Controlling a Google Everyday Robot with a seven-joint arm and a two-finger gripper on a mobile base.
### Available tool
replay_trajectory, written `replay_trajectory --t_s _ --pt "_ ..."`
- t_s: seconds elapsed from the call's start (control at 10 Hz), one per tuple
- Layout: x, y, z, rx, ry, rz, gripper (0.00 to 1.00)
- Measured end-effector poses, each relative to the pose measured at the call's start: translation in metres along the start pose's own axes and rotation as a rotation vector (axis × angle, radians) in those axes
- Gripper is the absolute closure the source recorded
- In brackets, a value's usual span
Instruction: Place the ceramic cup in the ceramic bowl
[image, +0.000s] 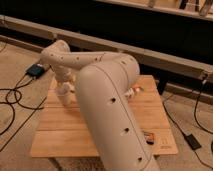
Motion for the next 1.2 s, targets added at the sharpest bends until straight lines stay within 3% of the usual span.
replay_trajectory --t_s 0.4,0.8,1.0,1.2 --pt "-0.003 0.000 0.025 -0.010 0.035 -0.022 0.36" --pt "0.002 -0.003 0.040 -0.026 0.062 -0.039 0.70" --pt "0.011 -0.008 0.044 -0.054 0.084 -0.056 0.95" --pt "0.021 -0.013 0.040 -0.075 0.098 -0.076 1.00"
